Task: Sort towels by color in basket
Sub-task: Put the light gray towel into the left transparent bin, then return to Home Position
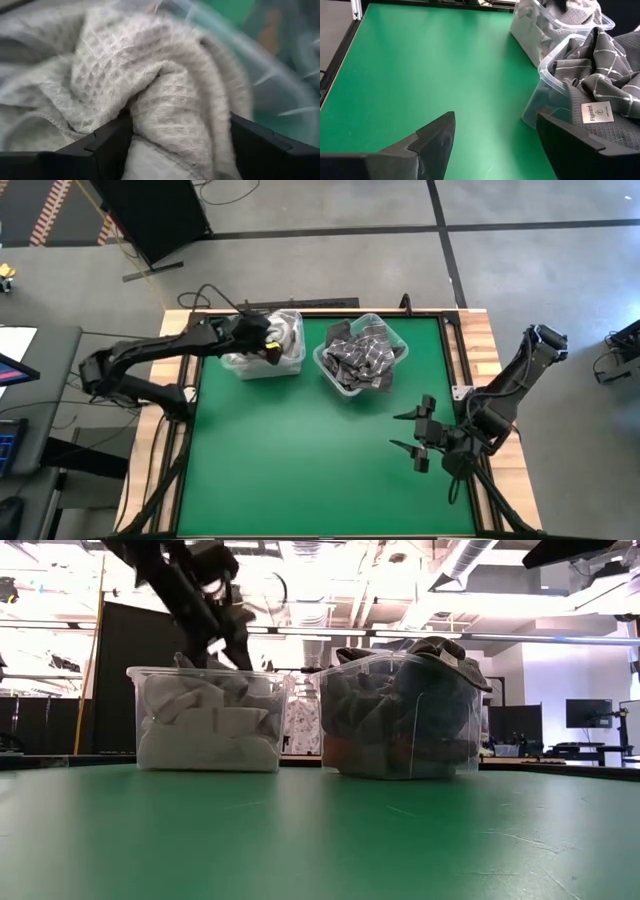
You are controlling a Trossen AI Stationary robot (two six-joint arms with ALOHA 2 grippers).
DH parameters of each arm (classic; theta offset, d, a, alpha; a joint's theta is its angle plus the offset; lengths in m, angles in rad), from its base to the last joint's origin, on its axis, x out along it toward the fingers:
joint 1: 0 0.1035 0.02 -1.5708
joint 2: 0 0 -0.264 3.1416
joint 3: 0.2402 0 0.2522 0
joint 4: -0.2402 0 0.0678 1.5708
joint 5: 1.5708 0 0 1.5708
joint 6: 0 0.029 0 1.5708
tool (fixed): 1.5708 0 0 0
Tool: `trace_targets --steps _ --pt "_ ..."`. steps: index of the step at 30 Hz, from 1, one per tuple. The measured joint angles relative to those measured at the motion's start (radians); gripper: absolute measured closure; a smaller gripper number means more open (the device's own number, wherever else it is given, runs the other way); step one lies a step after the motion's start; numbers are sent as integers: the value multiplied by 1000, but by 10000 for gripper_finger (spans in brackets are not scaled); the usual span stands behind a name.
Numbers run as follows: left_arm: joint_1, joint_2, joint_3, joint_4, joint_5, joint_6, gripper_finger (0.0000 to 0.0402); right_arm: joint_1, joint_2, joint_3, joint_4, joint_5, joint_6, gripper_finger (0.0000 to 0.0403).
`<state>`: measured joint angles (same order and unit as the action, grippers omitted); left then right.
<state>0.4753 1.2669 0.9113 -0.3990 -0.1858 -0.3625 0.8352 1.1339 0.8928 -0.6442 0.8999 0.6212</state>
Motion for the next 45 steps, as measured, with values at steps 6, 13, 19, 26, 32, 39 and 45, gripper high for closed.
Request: trace_targets --steps 6,13,19,26,32,39,45 --pt "-15 -136 68 -112 -1 13 109 14 -3 0 -39 25 0 92" --pt "-65 -320 111 -227 -28 84 109 86 -74 -1 -90 118 -18 92" --pt "-175 -475 111 -308 -112 102 109 134 -212 -1 -90 128 -93 92" --pt "-366 -560 19 -259 -112 101 109 123 -389 -1 -81 127 -256 92" --pt "-517 -557 -132 -71 -111 125 109 136 -557 -74 53 111 -431 92" --pt "-668 -556 -348 368 -111 196 109 140 -842 -321 306 41 -600 92" --pt "-736 -556 -456 548 -112 260 109 138 -1125 -497 389 35 -683 92"
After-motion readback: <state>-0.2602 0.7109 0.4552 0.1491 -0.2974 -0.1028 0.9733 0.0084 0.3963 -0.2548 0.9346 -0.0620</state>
